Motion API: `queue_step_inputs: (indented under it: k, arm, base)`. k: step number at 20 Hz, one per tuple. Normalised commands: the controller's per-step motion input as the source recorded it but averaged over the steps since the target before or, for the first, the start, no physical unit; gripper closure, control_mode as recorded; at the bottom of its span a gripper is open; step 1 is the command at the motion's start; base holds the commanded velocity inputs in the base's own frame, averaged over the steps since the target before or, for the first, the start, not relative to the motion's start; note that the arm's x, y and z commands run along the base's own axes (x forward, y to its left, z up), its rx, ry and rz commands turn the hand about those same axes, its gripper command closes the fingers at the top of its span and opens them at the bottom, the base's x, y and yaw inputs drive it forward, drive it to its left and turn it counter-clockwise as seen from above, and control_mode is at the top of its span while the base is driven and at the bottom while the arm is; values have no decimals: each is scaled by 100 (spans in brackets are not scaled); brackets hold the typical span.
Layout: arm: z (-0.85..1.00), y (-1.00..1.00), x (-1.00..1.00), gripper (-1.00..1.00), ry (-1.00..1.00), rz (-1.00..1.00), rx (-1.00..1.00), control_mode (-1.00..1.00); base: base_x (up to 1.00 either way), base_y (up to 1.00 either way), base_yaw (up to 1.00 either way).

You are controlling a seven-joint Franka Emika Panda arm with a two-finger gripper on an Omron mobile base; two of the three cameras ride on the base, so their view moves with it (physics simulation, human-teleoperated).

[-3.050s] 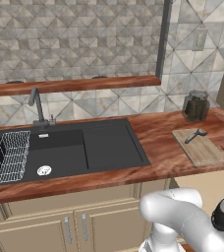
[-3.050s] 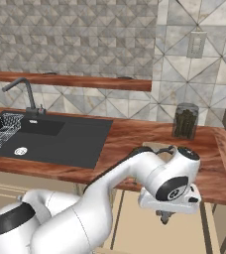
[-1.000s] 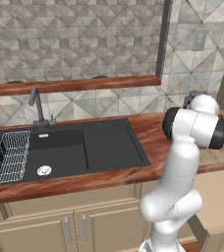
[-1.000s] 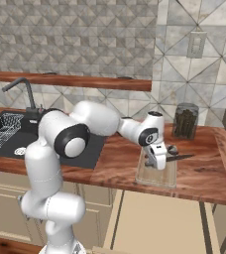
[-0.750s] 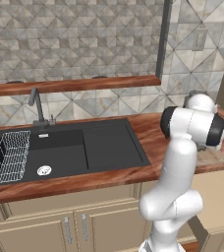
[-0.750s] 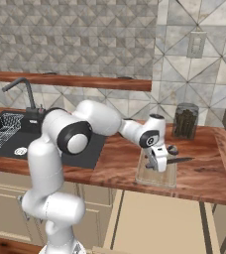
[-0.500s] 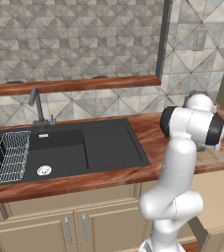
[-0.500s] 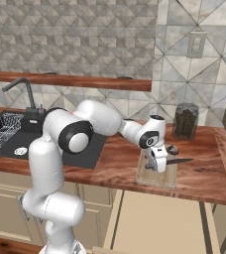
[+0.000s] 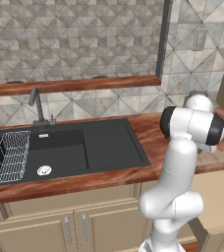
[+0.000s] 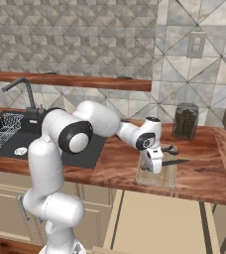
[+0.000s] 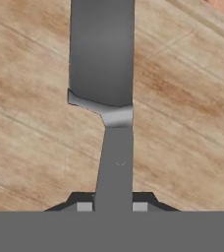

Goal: Open the drawer on the right and place the cutting tools on the cutting board.

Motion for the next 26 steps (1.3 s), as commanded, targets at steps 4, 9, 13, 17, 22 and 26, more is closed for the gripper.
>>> queue_step_inputs:
  k: [4, 9, 13, 17, 22, 26]
  arm:
    - [-21, 4, 1, -100, 0, 0, 0, -100]
    - [-15, 1, 6, -100, -1, 0, 0, -100]
    - [17, 0, -7, -100, -10, 0, 0, -100]
    - [89, 19, -16, -100, -18, 0, 3, -100]
    - [100, 35, -16, -100, -15, 0, 1, -100]
    - [100, 40, -39, -100, 3, 3, 0, -100]
  base:
    - [0, 0, 0]
    - [0, 0, 0]
    - [0, 0, 0]
    - [0, 0, 0]
    - [0, 0, 0]
    - [0, 0, 0]
